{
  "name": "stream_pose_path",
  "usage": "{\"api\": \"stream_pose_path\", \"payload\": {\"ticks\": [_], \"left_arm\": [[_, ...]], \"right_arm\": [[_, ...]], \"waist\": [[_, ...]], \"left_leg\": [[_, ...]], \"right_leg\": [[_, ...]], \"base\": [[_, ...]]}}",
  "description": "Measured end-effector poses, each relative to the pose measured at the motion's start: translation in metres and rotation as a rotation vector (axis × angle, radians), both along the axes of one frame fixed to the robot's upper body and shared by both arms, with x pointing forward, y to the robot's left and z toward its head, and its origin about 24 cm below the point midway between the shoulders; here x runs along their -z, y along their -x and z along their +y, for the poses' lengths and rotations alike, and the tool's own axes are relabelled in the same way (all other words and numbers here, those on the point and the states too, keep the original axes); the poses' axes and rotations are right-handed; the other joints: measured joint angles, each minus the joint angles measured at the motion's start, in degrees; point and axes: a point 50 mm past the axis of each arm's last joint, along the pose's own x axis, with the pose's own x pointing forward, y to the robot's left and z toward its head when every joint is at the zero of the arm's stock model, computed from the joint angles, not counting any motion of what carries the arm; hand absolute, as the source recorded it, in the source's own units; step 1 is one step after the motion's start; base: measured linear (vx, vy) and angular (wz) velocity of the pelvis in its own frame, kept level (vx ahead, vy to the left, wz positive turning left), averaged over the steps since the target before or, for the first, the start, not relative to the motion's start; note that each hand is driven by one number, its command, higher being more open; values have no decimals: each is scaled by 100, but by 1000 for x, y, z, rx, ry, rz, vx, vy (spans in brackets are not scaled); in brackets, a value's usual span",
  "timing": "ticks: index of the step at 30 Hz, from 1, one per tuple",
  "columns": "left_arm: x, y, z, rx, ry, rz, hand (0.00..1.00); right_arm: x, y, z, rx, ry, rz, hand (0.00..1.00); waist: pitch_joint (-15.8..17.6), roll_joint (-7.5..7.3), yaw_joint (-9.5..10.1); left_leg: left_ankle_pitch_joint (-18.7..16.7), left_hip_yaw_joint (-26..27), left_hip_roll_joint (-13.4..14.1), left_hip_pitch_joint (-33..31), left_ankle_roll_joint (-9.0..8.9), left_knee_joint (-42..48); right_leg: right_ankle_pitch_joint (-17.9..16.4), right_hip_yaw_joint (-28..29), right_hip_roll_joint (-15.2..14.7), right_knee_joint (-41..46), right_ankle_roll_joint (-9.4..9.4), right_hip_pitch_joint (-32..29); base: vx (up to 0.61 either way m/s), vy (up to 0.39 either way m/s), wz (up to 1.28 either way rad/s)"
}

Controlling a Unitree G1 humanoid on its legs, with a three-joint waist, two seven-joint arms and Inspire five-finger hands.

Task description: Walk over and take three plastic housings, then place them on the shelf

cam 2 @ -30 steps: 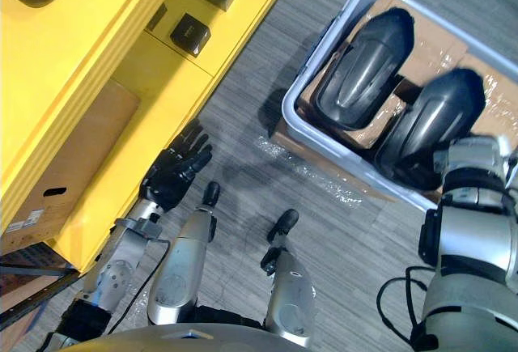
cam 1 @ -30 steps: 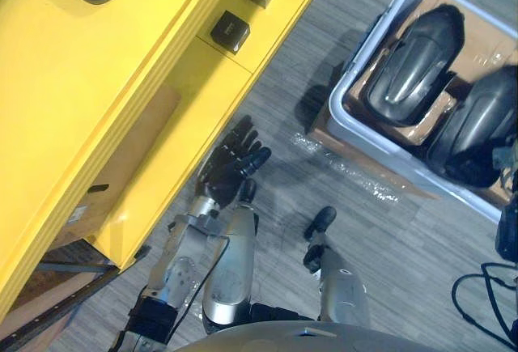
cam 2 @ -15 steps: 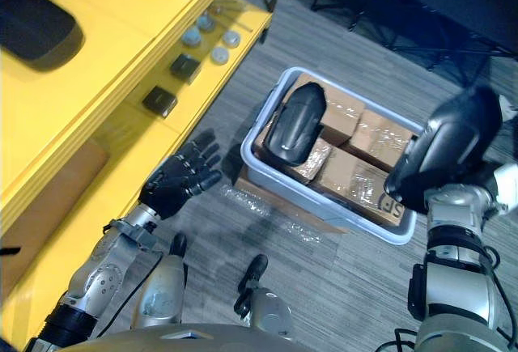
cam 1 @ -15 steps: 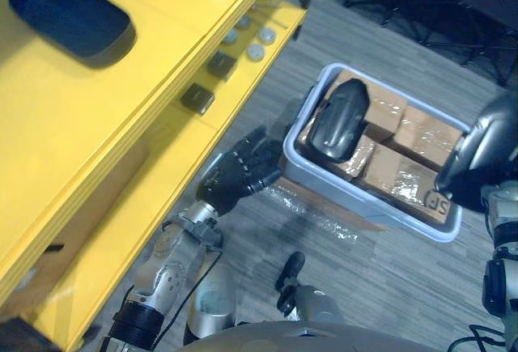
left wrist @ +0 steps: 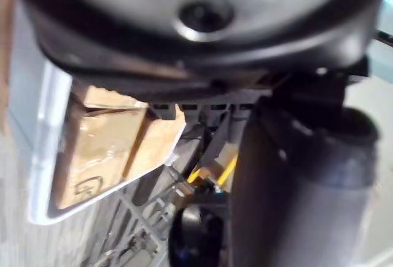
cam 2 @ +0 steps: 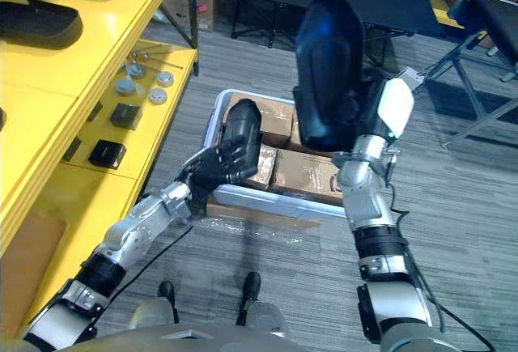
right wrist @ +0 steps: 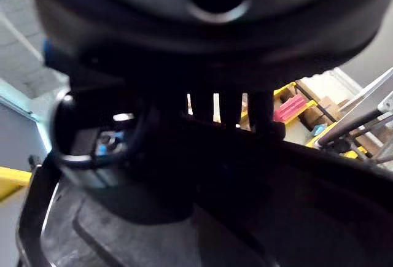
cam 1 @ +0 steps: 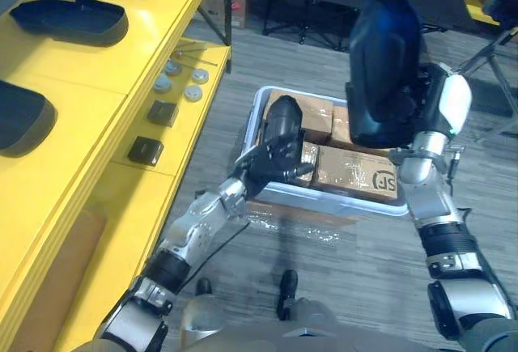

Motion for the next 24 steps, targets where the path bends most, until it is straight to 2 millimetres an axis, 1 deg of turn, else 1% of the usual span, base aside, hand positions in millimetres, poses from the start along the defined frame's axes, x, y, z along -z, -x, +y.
{"api": "stream_pose_path", "payload": {"ticks": [4, 6, 7, 8, 11, 15, 21, 24], "left_arm": [[-22, 0, -14, -74, 114, -74, 100], [-38, 1, -21, -119, 185, -122, 100], [-39, 1, -21, -124, 189, -125, 100], [-42, 1, -22, -138, 199, -135, 100], [-42, 2, -24, -156, 173, -139, 100], [-41, 1, -24, -168, 171, -128, 100], [-38, 1, -22, -193, 163, -109, 100], [-31, -1, -21, -208, 148, -81, 100]], "right_arm": [[4, 7, 27, -99, -55, -47, 0], [4, 14, 42, -165, -74, -80, 0], [4, 14, 44, -173, -77, -85, 0], [3, 14, 51, -205, -86, -98, 0], [-1, 16, 64, -269, -96, -126, 0], [-9, 20, 77, -326, -158, -172, 0], [-4, 20, 84, -367, -193, -153, 0], [0, 22, 91, -399, -196, -130, 0]], "waist": [[-128, 51, -41], [-225, 145, -75], [-240, 154, -81], [-311, 200, -108], [-394, 280, -133], [-421, 324, -150], [-464, 378, -164], [-499, 407, -162]], "left_leg": [[-35, 93, -52, 139, 25, -16], [-48, 126, -68, 245, 30, -50], [-48, 131, -71, 248, 30, -51], [-48, 143, -77, 251, 31, -55], [-43, 186, -65, 267, 23, -67], [-27, 227, -50, 351, 6, -117], [-9, 253, -62, 383, 9, -173], [1, 254, -74, 427, 15, -249]], "right_leg": [[3, 114, -33, 2, 5, 44], [2, 123, -40, 2, 4, 115], [2, 126, -39, 2, 5, 114], [0, 128, -36, 0, 1, 110], [-12, 134, -15, -5, -15, 95], [-19, 185, 6, -8, -32, 96], [-6, 208, 6, -10, -36, 92], [8, 180, 4, -10, -40, 104]], "base": [[-39, 25, -16], [-56, 16, -7], [-72, 8, -8], [-55, -4, -4], [-56, -12, -5], [-37, -17, -9], [-2, 4, -3], [0, 0, 0]]}}
